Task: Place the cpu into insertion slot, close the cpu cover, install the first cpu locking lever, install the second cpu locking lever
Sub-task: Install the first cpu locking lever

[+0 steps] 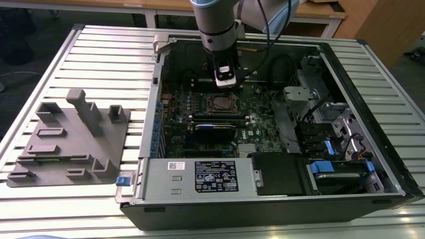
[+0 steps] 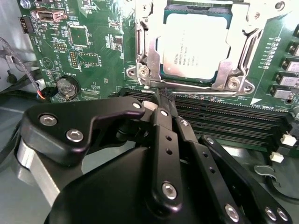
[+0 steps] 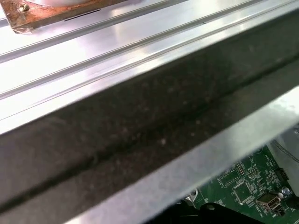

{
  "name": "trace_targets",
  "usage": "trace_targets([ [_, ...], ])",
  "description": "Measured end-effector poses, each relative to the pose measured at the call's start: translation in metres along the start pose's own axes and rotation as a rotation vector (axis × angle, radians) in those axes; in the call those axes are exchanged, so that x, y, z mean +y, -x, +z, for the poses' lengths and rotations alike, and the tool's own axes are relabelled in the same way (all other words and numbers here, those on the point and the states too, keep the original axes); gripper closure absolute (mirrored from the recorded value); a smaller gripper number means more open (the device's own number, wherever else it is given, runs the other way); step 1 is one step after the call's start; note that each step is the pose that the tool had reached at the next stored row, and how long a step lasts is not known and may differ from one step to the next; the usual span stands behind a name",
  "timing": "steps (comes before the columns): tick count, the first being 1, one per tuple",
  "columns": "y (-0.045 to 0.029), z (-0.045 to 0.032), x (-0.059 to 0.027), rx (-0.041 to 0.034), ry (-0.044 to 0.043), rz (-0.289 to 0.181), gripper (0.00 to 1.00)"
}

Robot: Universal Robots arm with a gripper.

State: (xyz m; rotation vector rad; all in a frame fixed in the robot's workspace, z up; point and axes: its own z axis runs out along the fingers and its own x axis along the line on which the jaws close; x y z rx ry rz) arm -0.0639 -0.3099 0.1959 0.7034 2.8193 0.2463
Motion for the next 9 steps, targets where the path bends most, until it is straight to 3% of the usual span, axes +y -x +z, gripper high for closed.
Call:
trace_targets([
  [5, 0.0012, -0.0003, -0.0025, -0.0081, 0.0045, -0.001, 0.89],
  [9, 0.0028, -0.0004, -0.0071, -0.0105, 0.0059, -0.002, 0.89],
])
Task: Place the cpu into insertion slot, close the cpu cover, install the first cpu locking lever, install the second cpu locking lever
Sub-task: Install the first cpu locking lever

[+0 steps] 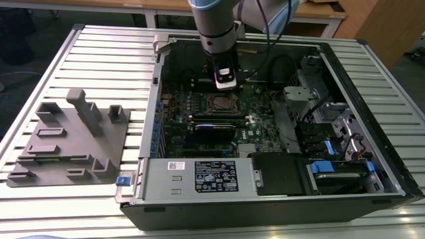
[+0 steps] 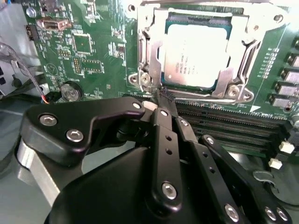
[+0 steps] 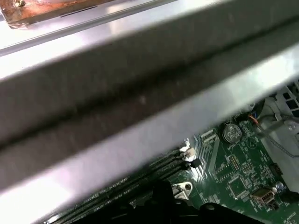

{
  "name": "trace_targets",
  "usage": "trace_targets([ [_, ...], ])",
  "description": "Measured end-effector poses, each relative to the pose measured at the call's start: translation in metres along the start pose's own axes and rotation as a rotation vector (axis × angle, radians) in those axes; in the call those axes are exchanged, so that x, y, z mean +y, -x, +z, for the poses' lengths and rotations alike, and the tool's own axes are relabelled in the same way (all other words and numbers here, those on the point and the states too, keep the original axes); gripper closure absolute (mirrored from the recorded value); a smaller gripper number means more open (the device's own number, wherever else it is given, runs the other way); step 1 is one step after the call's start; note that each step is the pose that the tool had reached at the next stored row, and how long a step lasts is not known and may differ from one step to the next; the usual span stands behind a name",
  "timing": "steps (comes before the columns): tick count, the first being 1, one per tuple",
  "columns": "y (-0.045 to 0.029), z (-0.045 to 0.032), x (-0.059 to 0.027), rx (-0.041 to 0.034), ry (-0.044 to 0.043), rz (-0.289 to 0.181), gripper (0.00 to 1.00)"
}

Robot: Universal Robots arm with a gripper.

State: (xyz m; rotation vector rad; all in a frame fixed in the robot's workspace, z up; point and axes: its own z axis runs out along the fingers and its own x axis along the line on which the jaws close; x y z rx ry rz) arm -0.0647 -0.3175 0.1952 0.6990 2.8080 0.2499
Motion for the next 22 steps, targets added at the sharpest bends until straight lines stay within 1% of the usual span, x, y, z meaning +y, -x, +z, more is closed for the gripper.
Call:
trace_targets([
  [3, 0.0002, 0.0009, -0.0021, -0.0011, 0.0006, 0.000, 0.89],
  [9, 0.0002, 0.0009, -0.0023, -0.0016, 0.0011, -0.001, 0.89],
  [11, 0.0009, -0.0027, -0.0015, -0.0016, 0.0010, -0.001, 0.89],
  [14, 0.0024, -0.0109, 0.0004, -0.0017, 0.0009, -0.001, 0.89],
  [15, 0.0027, -0.0121, 0.0007, -0.0017, 0.0009, -0.001, 0.89],
  [18, 0.0024, -0.0121, 0.0007, -0.0019, 0.0013, -0.001, 0.89],
  [22, 0.0004, -0.0124, 0.0009, -0.0045, 0.0024, 0.001, 0.89],
])
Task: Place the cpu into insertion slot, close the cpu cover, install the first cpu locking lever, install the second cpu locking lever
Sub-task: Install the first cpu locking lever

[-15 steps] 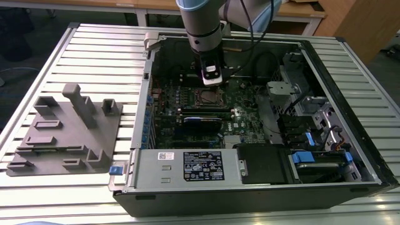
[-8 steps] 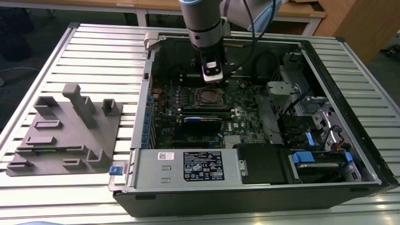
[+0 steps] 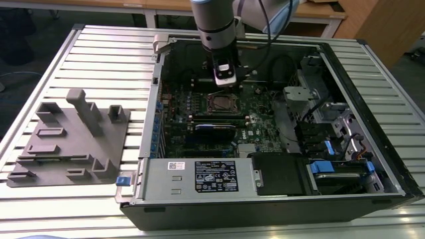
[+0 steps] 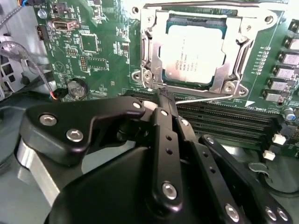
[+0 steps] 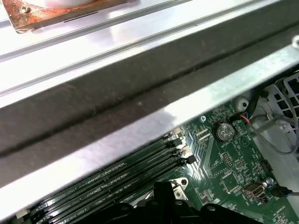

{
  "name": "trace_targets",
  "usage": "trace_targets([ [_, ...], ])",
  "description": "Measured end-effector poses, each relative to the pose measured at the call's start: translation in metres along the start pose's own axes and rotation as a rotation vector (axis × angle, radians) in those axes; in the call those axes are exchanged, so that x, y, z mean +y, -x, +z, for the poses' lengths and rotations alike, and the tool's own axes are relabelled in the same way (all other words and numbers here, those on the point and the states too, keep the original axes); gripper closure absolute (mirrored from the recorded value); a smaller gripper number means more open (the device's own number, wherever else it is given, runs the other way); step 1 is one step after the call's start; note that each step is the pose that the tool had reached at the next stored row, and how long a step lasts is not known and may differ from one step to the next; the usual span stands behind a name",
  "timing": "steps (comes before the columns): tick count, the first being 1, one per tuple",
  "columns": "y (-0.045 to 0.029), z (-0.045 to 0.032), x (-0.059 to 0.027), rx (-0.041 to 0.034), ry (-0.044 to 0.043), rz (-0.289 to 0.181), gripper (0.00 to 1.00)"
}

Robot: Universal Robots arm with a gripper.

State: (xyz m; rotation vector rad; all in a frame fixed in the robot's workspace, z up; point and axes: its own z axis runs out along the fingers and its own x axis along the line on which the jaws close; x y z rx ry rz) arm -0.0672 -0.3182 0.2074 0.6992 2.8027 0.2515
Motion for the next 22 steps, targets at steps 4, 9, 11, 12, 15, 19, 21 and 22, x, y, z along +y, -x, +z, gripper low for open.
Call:
trace_targets([
  [4, -0.0036, 0.0002, 0.0019, -0.0025, 0.0014, 0.001, 0.89],
  [9, -0.0068, 0.0004, 0.0024, -0.0051, 0.0027, 0.002, 0.89],
  [11, -0.0075, 0.0008, 0.0022, -0.0085, 0.0048, 0.002, 0.89],
  [12, -0.0079, 0.0011, 0.0021, -0.0106, 0.0061, 0.001, 0.89],
  [15, -0.0088, 0.0021, 0.0019, -0.0165, 0.0109, 0.001, 0.89],
  [19, -0.0094, 0.0022, 0.0020, -0.0172, 0.0118, 0.001, 0.89],
  [21, -0.0095, 0.0023, 0.0021, -0.0173, 0.0119, 0.001, 0.89],
  [22, -0.0095, 0.0022, 0.0021, -0.0172, 0.0120, 0.001, 0.89],
])
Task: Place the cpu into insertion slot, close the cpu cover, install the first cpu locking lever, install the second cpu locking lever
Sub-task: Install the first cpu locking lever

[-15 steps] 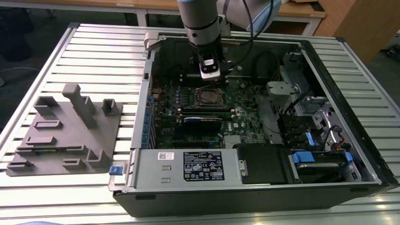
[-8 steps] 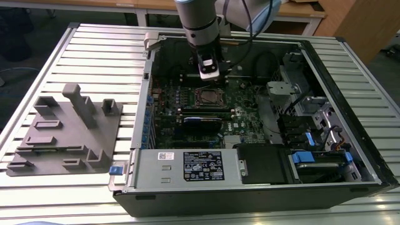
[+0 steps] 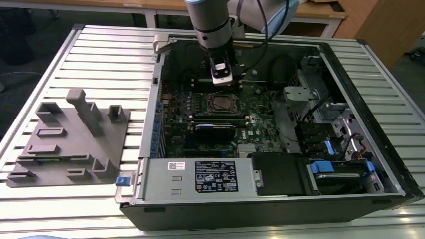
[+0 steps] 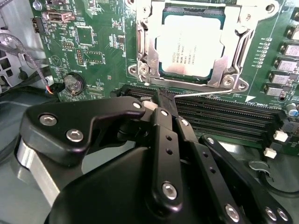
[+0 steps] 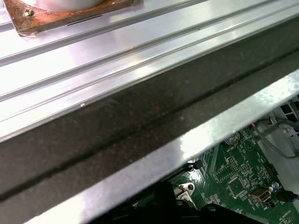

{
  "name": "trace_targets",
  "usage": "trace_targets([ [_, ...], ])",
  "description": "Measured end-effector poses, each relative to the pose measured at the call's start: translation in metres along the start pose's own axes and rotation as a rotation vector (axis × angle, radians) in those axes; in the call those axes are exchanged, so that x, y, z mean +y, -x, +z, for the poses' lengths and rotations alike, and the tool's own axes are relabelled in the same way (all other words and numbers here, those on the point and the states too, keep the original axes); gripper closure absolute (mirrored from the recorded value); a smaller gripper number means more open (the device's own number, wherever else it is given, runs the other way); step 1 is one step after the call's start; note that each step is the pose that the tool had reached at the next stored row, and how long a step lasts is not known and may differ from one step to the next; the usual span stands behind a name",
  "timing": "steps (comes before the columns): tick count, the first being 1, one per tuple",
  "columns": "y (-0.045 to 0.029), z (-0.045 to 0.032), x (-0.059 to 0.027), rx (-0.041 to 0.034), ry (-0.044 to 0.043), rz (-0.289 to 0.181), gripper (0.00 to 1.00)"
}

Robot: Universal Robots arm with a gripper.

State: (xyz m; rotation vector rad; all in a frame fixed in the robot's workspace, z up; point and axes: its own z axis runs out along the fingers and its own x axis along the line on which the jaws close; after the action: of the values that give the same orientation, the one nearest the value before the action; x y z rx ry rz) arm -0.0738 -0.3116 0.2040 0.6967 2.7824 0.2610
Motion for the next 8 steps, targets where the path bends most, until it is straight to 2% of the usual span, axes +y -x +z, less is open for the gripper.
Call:
trace_targets([
  [8, -0.0012, -0.0003, 0.0025, 0.0028, 0.0056, 0.003, 0.89],
])
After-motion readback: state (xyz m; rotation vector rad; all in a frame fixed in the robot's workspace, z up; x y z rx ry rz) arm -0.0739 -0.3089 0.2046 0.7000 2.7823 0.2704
